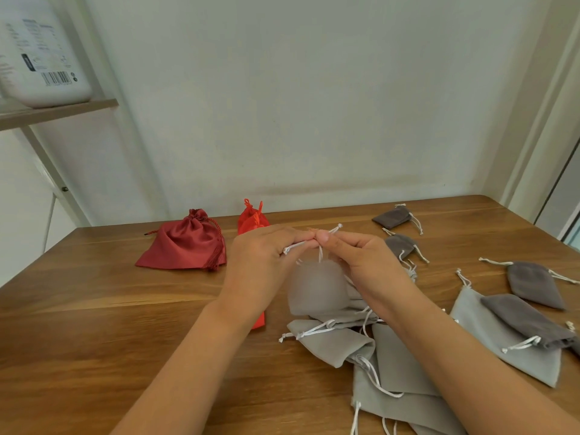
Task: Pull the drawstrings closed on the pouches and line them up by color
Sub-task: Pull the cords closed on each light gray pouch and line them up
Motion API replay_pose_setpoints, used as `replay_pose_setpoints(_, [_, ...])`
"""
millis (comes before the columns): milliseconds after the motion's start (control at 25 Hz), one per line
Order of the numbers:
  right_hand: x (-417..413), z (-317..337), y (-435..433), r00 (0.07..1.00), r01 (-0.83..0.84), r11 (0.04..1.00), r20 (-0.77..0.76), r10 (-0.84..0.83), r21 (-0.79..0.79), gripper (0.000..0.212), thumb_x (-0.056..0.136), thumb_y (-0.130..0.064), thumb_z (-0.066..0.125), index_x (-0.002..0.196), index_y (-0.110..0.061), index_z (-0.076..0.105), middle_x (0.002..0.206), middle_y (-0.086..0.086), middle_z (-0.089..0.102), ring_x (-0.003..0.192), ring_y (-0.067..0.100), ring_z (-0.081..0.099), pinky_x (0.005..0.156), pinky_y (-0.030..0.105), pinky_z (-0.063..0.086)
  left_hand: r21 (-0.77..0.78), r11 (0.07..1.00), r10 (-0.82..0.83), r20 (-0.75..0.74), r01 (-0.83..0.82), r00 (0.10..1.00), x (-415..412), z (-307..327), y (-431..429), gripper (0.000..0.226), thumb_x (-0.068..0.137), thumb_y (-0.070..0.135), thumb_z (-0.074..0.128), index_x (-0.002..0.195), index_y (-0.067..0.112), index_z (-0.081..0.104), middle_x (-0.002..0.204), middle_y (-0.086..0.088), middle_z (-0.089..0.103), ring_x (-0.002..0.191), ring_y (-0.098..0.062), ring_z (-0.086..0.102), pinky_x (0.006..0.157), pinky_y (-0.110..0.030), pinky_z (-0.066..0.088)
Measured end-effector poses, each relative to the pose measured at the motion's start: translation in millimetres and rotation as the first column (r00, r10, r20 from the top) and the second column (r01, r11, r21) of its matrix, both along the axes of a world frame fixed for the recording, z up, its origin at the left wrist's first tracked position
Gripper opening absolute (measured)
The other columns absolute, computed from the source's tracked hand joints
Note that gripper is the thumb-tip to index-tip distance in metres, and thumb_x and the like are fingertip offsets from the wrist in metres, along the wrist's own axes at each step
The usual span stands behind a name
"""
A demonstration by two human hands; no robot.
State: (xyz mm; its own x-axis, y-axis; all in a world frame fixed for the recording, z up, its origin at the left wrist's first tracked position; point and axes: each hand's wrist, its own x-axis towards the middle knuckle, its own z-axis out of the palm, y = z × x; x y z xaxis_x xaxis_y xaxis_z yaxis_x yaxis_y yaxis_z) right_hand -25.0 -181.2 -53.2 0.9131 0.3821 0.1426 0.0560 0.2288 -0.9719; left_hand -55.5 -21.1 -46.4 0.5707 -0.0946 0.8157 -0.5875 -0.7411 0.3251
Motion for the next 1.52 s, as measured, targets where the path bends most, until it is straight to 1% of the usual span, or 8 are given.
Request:
replay_pose_setpoints(160, [3, 2, 2, 0.985, 0.032, 0.99, -0.174, -0.007, 0.139, 0.02, 0.078, -0.026, 0.063, 0.084, -0.011, 0.074, 0.067, -0.001, 0.063, 0.056, 0.006, 0.042, 0.061, 0.02, 0.036, -0.073, 0.996, -0.056, -0.092, 0.049, 0.994, -2, 1, -1, 0.024, 0.089, 0.031, 0.057, 0.096, 0.018, 0.076, 0.093, 0.013, 0.073, 0.086, -0.001, 0.067, 0.076, -0.019, 0.051])
replay_pose_setpoints(320, [13, 14, -11, 0.954, 0.14, 0.927, -0.297, -0.033, 0.347, 0.021, 0.097, -0.019, 0.047, 0.086, -0.009, 0.063, 0.081, 0.004, 0.073, 0.049, 0.002, 0.049, 0.05, 0.014, 0.043, -0.019, 0.999, 0.018, -0.364, -0.026, 0.931, 3, 4, 10, 0.026, 0.094, 0.028, 0.055, 0.081, 0.015, 0.072, 0.069, 0.008, 0.068, 0.067, -0.004, 0.063, 0.069, -0.029, 0.051])
replay_pose_setpoints(640, [21, 12, -24, 0.968, 0.207, 0.889, -0.22, -0.124, 0.409, 0.024, 0.099, -0.02, 0.045, 0.083, -0.011, 0.061, 0.06, -0.006, 0.055, 0.05, 0.002, 0.045, 0.048, 0.01, 0.039, -0.248, 0.967, -0.174, -0.501, 0.052, 0.847, -1, 10, 5, 0.026, 0.096, 0.022, 0.052, 0.075, 0.018, 0.066, 0.061, 0.01, 0.059, 0.058, -0.002, 0.054, 0.057, -0.018, 0.044])
replay_pose_setpoints(760, [19, 7, -19, 0.979, 0.136, 0.938, -0.191, -0.077, 0.32, 0.023, 0.097, -0.02, 0.048, 0.084, -0.01, 0.064, 0.059, -0.004, 0.054, 0.05, 0.002, 0.045, 0.048, 0.011, 0.04, -0.611, 0.792, -0.408, -0.501, 0.022, 0.763, -1, 13, 4, 0.028, 0.096, 0.014, 0.05, 0.079, -0.001, 0.064, 0.061, 0.007, 0.061, 0.045, -0.002, 0.038, 0.045, -0.013, 0.031])
replay_pose_setpoints(920, [11, -1, -7, 0.992, -0.007, 0.984, -0.124, 0.03, 0.18, 0.02, 0.089, -0.024, 0.056, 0.09, -0.01, 0.07, 0.058, -0.002, 0.055, 0.05, 0.005, 0.044, 0.049, 0.012, 0.041, -0.897, 0.441, -0.583, -0.305, -0.022, 0.753, -3, 22, -5, 0.029, 0.093, 0.006, 0.049, 0.064, 0.004, 0.049, 0.073, -0.01, 0.071, 0.04, -0.003, 0.042, 0.039, -0.014, 0.028])
replay_pose_setpoints(1080, [6, 2, -4, 0.992, -0.111, 0.968, -0.034, 0.121, 0.227, 0.023, 0.079, -0.016, 0.061, 0.099, -0.007, 0.071, 0.07, 0.004, 0.068, 0.059, 0.007, 0.057, 0.059, 0.015, 0.049, -0.849, 0.519, -0.561, -0.427, -0.1, 0.709, 0, 19, 1, 0.02, 0.081, 0.024, 0.063, 0.07, 0.007, 0.06, 0.062, -0.002, 0.061, 0.045, -0.004, 0.048, 0.044, -0.014, 0.042])
replay_pose_setpoints(1320, [5, 2, -4, 0.986, -0.095, 0.985, 0.15, 0.073, 0.146, 0.029, 0.079, -0.015, 0.061, 0.106, -0.007, 0.069, 0.082, 0.009, 0.072, 0.062, 0.01, 0.062, 0.059, 0.018, 0.051, -0.817, 0.557, -0.643, -0.539, -0.152, 0.545, -1, 16, 4, 0.034, 0.068, 0.011, 0.068, 0.101, 0.004, 0.065, 0.07, -0.003, 0.07, 0.056, -0.005, 0.063, 0.055, -0.014, 0.052])
replay_pose_setpoints(1520, [-2, 3, -3, 0.94, -0.001, 1.0, 0.342, 0.0, 0.002, 0.023, 0.084, -0.009, 0.062, 0.103, -0.017, 0.071, 0.071, -0.009, 0.071, 0.042, 0.008, 0.048, 0.044, 0.017, 0.043, -0.729, 0.673, -0.598, -0.634, -0.123, 0.49, -4, 17, 1, 0.012, 0.075, 0.016, 0.069, 0.081, 0.006, 0.072, 0.064, -0.002, 0.065, 0.05, -0.004, 0.055, 0.048, -0.013, 0.046])
